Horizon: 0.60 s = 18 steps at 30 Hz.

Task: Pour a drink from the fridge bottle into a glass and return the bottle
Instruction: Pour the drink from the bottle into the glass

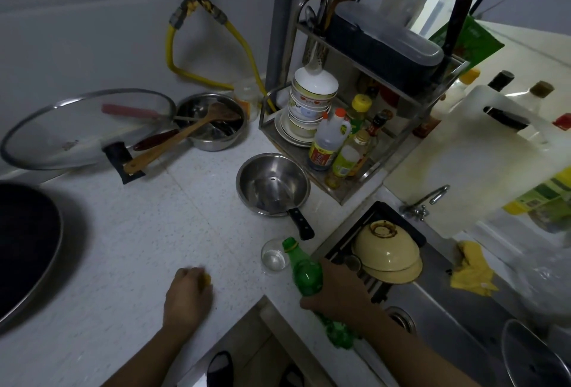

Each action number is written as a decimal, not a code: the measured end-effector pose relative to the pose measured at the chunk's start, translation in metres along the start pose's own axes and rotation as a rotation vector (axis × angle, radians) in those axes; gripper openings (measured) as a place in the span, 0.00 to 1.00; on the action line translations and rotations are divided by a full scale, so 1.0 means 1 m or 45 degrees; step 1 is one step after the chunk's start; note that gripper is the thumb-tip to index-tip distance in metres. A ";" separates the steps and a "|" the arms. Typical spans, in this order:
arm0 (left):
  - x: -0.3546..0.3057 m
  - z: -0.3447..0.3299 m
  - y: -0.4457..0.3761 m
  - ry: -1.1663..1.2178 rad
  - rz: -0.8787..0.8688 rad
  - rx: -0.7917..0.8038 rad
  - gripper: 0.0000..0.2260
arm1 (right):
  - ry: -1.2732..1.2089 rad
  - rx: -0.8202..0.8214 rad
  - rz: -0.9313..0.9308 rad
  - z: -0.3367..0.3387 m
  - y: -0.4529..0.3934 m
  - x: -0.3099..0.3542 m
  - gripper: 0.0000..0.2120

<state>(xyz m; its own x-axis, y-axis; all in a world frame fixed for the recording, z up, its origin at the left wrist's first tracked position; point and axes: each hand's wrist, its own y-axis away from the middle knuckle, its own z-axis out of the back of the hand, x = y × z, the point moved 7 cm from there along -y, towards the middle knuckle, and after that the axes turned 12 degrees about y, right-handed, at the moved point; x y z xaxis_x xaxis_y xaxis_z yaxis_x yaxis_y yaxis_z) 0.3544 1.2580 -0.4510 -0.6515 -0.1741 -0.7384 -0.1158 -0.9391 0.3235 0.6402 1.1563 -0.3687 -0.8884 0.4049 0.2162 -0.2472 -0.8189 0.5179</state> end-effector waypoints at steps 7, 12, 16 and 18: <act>-0.020 0.015 0.003 0.089 -0.081 -0.021 0.04 | -0.155 -0.080 0.084 -0.003 0.004 0.020 0.26; -0.037 0.041 0.007 0.146 -0.139 -0.027 0.10 | -0.321 -0.210 0.242 0.001 0.009 0.047 0.22; -0.062 0.070 0.015 0.146 -0.245 -0.039 0.12 | -0.562 -0.144 0.312 -0.006 0.009 0.075 0.25; -0.076 0.083 0.021 0.136 -0.295 -0.067 0.12 | -0.626 -0.116 0.343 -0.007 0.011 0.090 0.26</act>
<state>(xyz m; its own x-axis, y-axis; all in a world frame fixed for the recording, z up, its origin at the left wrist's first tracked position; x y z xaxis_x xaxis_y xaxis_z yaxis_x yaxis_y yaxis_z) 0.3396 1.2761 -0.3389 -0.5291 0.0197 -0.8483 -0.2119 -0.9711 0.1096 0.5547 1.1811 -0.3497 -0.6457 0.3004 0.7021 -0.0885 -0.9426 0.3220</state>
